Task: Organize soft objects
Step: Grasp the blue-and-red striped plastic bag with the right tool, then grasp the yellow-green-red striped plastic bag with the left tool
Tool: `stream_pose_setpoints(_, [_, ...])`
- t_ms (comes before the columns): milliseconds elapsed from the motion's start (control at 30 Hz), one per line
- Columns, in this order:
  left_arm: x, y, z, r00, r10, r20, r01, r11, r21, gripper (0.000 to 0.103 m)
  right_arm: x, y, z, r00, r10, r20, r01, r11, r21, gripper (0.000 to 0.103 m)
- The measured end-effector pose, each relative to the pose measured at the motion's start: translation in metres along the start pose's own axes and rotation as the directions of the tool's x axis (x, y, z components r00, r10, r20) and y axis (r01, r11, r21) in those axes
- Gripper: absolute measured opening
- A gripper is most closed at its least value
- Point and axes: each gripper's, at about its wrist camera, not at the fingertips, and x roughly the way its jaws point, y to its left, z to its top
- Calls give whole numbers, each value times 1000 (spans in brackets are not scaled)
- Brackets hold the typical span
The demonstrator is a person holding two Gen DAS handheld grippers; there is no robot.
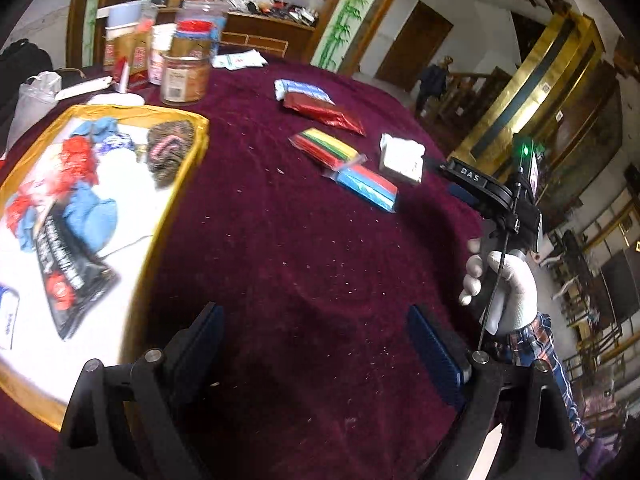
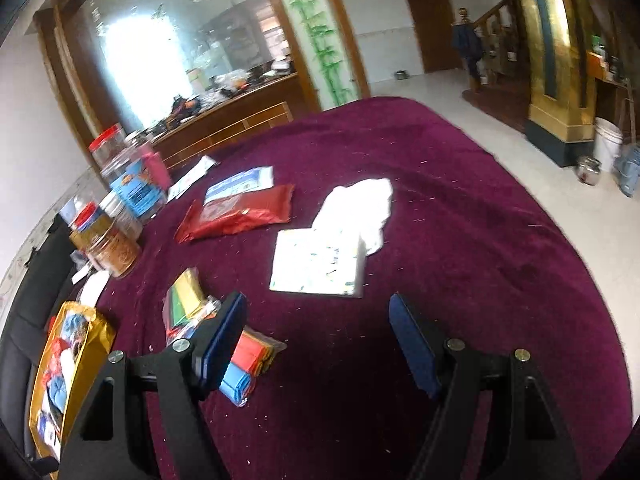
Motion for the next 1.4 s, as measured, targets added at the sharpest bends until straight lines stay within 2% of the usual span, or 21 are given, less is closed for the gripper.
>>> stream_pose_setpoints(167, [17,2,14,1000,-13,-25,11,999,-42,94,20,23,-1,987,99,-130,-109,992,-68,73])
stream_pose_setpoints(200, [19,4,17,999,-21,-26,20,998,-59,94,29,31,0,979,106,-175,-123,988,-91,73])
stream_pose_setpoints(333, [23,12,30,999,-28,-15,26,994,-110,94,56,56,-8,966,67,-251,-119,973,-197,73])
stream_pose_setpoints(467, [30,19,47,1000,-5,-17,3,992,-128,94,72,74,-18,959,59,-278,-135,956,-262,73])
stream_pose_setpoints(533, [36,21,56,1000,5,-22,-8,991,-132,94,76,79,-22,957,63,-285,-146,948,-281,78])
stream_pose_setpoints(700, [64,14,83,1000,-2,-31,-2,992,-130,94,75,92,-30,963,30,-267,-128,925,-358,78])
stream_pose_setpoints(800, [88,7,102,999,-24,-42,17,989,-147,94,73,90,-30,964,30,-264,-127,925,-358,65])
stream_pose_setpoints(867, [104,5,116,998,-49,-49,40,986,-165,94,72,90,-30,966,16,-256,-113,924,-366,51])
stream_pose_setpoints(933, [119,4,127,997,-52,-53,42,981,-188,94,69,92,-31,965,1,-261,-104,918,-382,47])
stream_pose_setpoints(1033, [140,5,141,997,-49,-55,35,975,-220,94,62,85,-29,961,-18,-274,-88,925,-369,46])
stream_pose_setpoints(1133, [160,4,148,999,7,-54,-19,975,-223,94,57,72,-23,965,-73,-250,-23,932,-362,46])
stream_pose_setpoints(1233, [178,6,152,997,39,-66,-55,966,-253,93,62,52,-14,958,-39,-285,-41,963,-268,47])
stream_pose_setpoints(1300, [182,4,157,997,66,-29,-71,965,-253,94,66,43,-11,953,1,-304,-71,973,-220,47])
stream_pose_setpoints(1400, [192,-4,165,998,59,-27,-64,965,-254,94,66,42,-10,951,11,-310,-78,976,-204,47])
